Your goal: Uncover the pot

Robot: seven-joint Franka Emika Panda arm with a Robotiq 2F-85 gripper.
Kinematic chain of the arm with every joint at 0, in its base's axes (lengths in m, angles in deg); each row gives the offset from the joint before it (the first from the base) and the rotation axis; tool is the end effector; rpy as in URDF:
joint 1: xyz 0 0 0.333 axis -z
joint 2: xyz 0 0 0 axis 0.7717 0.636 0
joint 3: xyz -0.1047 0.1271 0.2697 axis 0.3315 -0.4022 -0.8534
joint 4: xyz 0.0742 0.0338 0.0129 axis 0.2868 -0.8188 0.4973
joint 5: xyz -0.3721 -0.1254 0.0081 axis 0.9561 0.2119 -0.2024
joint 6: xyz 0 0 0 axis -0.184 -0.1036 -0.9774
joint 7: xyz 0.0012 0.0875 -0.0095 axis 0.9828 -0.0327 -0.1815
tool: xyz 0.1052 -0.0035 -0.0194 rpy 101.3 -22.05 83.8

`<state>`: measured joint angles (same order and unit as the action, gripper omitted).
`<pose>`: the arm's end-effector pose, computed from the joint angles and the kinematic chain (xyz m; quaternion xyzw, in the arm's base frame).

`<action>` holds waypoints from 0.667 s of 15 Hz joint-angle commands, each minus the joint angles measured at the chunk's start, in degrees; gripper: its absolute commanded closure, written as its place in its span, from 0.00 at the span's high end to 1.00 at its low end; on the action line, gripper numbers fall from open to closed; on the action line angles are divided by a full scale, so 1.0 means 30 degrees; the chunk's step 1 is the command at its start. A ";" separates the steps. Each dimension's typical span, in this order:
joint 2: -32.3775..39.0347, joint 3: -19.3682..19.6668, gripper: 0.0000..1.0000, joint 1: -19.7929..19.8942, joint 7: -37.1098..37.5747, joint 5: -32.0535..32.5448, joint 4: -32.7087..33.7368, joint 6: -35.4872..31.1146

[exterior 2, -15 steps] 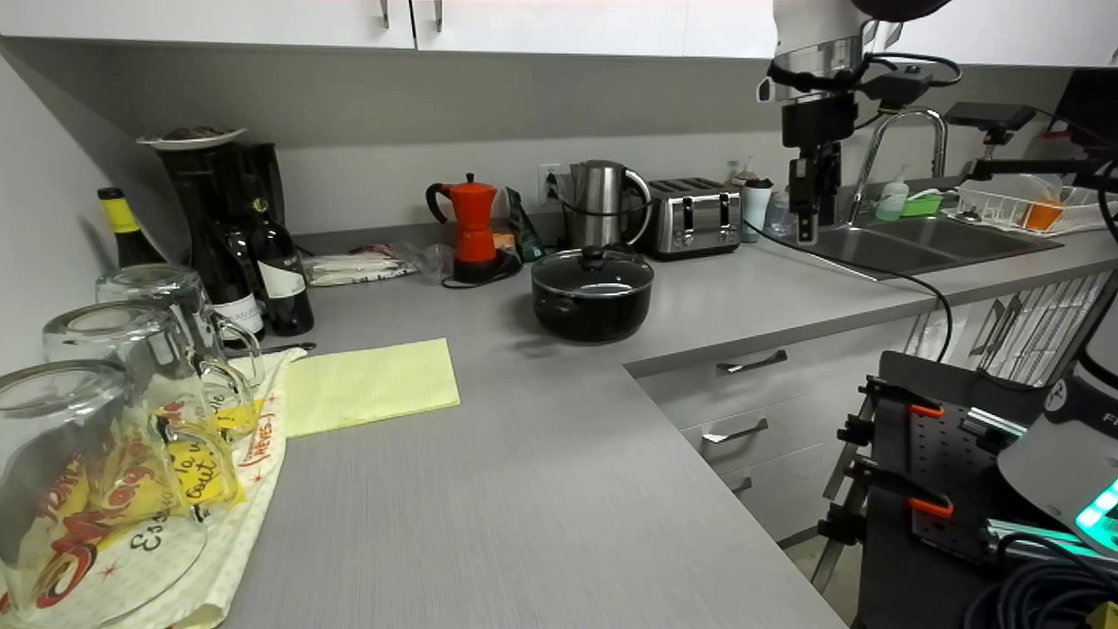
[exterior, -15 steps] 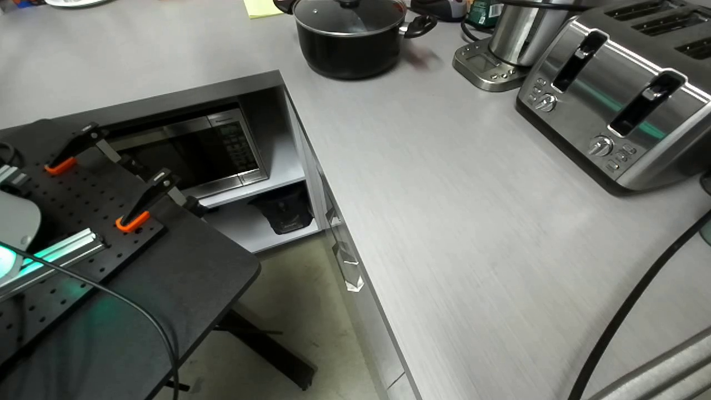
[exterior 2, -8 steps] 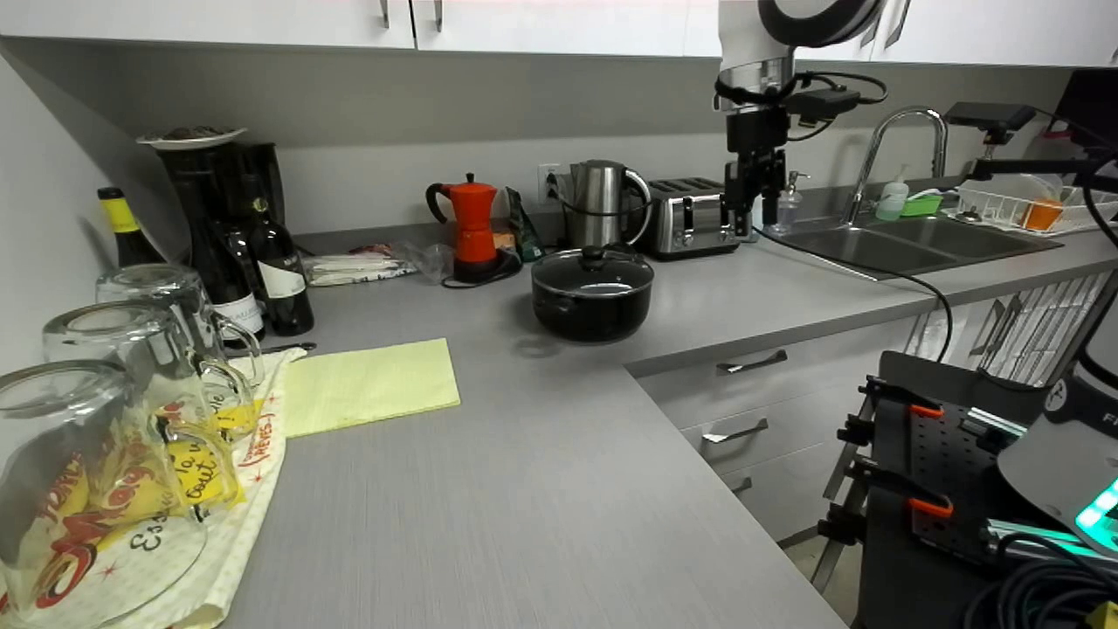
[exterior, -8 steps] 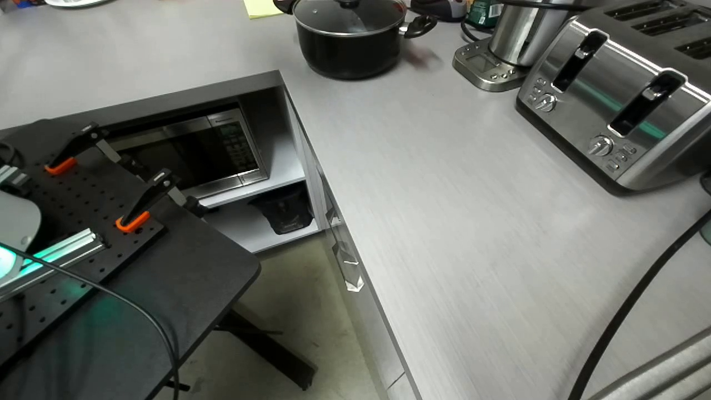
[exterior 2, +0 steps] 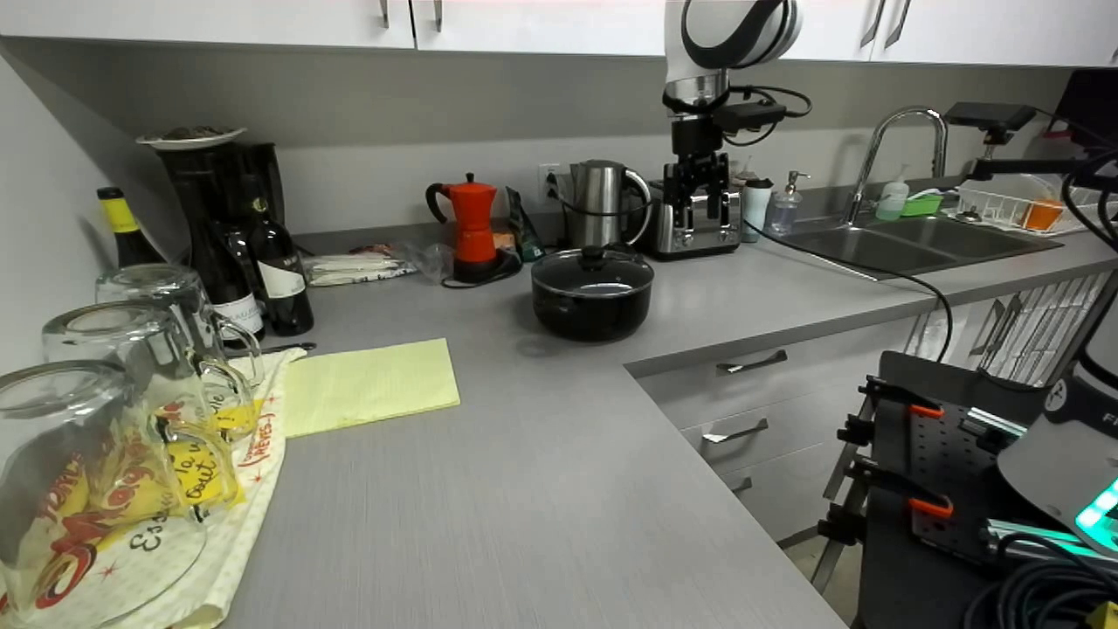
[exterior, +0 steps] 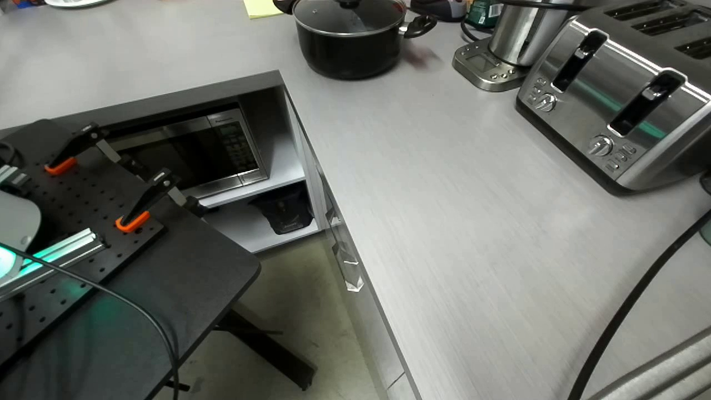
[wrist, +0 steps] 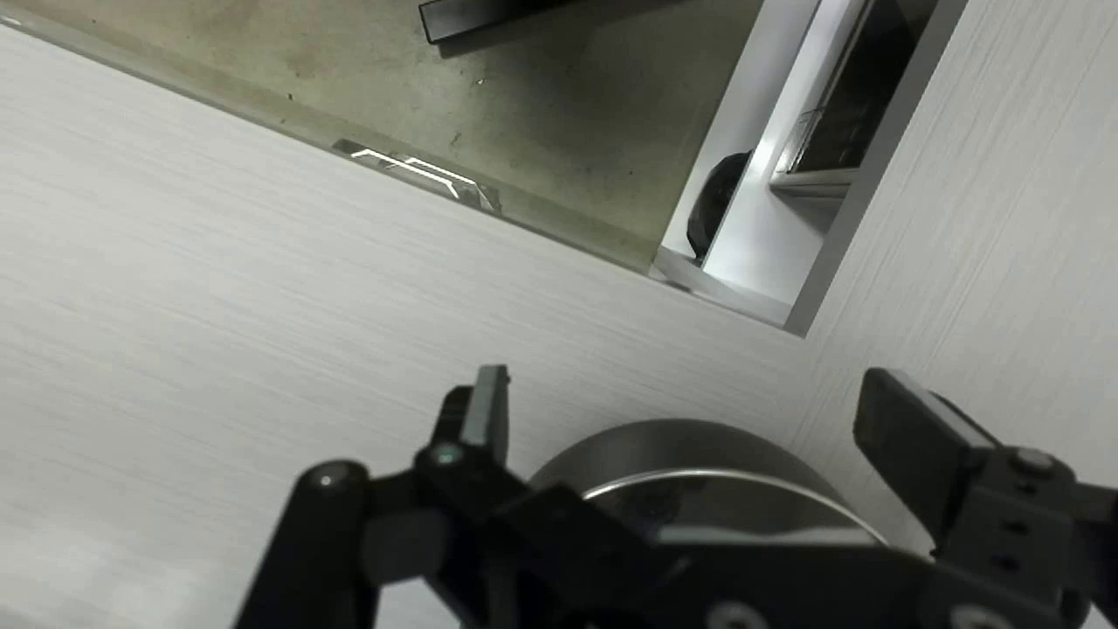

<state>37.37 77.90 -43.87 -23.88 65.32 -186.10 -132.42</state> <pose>0.5351 -0.1149 0.3628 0.9883 -0.1353 -0.0680 0.0178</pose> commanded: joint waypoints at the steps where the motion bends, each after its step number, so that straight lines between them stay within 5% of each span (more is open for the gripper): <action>1: 0.2921 0.0193 1.00 0.0022 0.0373 -0.0637 0.3464 0.0143; 10: 0.8308 0.0089 1.00 -0.0051 0.1409 -0.1023 0.9488 0.0061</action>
<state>56.59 78.17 -43.74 -20.87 63.58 -164.69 -132.52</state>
